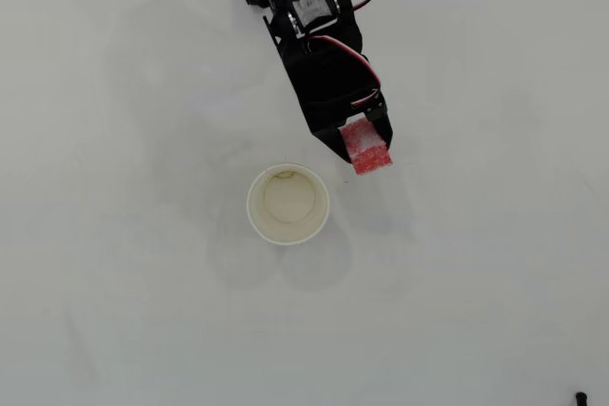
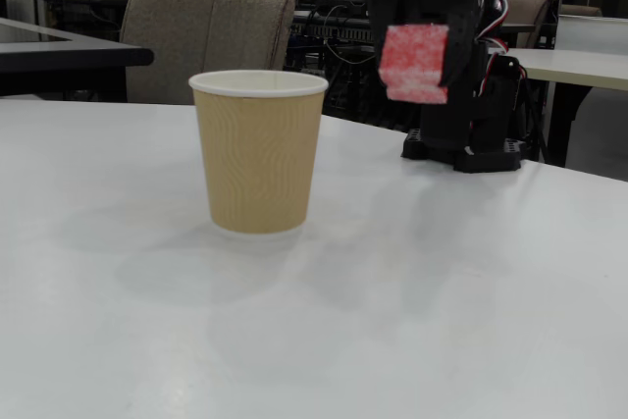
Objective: Grasp a red cube and put it in the cup.
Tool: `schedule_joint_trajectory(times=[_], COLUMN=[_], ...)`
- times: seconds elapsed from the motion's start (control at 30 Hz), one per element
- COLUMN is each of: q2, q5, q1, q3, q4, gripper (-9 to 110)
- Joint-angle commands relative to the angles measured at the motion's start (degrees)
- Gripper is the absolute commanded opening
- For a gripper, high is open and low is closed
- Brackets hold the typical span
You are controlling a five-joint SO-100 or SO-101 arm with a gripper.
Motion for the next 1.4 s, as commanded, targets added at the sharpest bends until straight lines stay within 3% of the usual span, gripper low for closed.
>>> schedule_joint_trajectory(times=[0.0,1.37], q2=[1.58,-11.25], q5=[-0.70,-2.72], q1=[0.79,12.30], q3=[-5.19,-20.57], q4=[-0.09,-2.81], gripper=[4,4])
